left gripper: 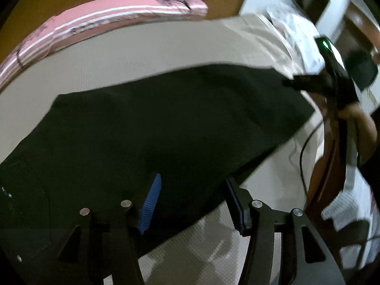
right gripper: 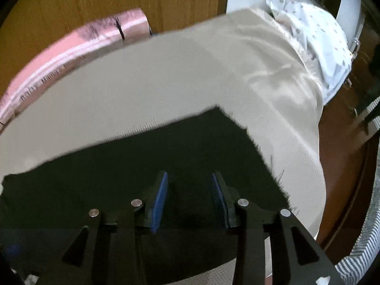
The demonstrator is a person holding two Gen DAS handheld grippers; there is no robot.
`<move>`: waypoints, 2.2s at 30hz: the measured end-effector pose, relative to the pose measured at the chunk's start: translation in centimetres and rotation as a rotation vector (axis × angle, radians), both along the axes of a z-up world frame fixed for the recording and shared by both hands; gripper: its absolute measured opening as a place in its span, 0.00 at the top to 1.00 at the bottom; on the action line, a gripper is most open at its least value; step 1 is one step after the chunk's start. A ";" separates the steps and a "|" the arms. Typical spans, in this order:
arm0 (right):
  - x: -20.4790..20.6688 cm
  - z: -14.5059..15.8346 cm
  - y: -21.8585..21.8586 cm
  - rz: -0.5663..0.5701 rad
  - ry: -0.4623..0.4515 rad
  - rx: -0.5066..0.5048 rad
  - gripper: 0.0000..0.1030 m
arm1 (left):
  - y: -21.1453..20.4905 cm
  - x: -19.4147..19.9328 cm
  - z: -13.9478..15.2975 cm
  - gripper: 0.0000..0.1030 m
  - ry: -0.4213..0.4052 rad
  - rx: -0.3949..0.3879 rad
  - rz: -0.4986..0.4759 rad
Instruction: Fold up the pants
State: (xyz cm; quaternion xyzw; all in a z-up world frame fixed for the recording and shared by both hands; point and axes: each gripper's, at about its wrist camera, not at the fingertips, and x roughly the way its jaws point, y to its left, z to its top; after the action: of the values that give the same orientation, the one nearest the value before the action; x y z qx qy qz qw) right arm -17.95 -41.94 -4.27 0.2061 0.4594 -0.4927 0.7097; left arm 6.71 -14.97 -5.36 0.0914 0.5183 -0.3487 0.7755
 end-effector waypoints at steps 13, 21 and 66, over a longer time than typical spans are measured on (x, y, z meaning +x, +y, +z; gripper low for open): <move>-13.5 4.6 -2.4 -0.283 -0.217 0.051 0.63 | -1.4 -0.5 -1.4 0.47 -0.011 0.045 -0.060; -15.5 0.7 -3.8 -0.362 -0.306 0.181 0.63 | -2.2 -0.5 -1.7 0.47 -0.022 0.064 -0.059; 19.0 0.5 7.7 0.535 -0.211 0.250 0.59 | 21.7 8.4 -0.4 0.42 -0.131 0.044 0.564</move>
State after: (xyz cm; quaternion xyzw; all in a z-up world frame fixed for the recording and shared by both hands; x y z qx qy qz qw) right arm 1.02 -34.27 -3.74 0.2135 0.4781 -0.2041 0.8271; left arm 15.14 6.71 -5.80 -0.0171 0.4796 -0.1013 0.8714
